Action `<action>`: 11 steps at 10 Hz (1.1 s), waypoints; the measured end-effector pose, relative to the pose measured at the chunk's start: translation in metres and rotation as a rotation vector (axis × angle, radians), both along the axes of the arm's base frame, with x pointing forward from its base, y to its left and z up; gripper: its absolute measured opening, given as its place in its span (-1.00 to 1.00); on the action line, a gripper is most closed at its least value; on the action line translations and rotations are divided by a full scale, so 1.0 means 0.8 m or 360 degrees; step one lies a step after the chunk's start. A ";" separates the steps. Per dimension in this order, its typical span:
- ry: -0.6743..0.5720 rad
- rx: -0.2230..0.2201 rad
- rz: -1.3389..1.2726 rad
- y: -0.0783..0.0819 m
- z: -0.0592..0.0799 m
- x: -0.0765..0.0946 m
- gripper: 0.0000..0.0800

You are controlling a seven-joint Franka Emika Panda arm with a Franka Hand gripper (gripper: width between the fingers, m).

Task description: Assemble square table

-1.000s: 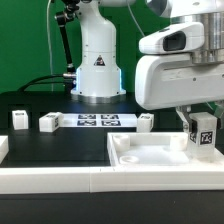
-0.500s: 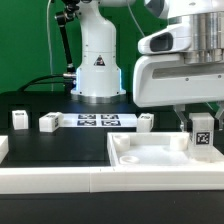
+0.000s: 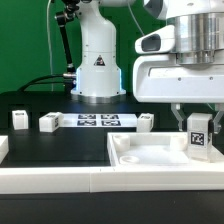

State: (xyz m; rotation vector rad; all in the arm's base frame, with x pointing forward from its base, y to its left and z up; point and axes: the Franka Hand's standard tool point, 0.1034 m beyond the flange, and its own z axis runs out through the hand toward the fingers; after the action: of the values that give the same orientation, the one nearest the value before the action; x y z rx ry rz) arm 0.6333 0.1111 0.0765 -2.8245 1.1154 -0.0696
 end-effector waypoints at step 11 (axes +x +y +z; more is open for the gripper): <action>0.0158 0.0121 -0.1160 0.013 -0.002 -0.007 0.01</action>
Offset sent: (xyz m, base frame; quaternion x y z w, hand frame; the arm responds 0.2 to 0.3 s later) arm -0.0071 0.0029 -0.0071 -0.0633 -0.0108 0.3008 0.9515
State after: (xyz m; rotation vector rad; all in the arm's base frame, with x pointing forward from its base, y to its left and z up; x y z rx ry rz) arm 0.6280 0.1213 0.0751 -2.2272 2.0502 0.0573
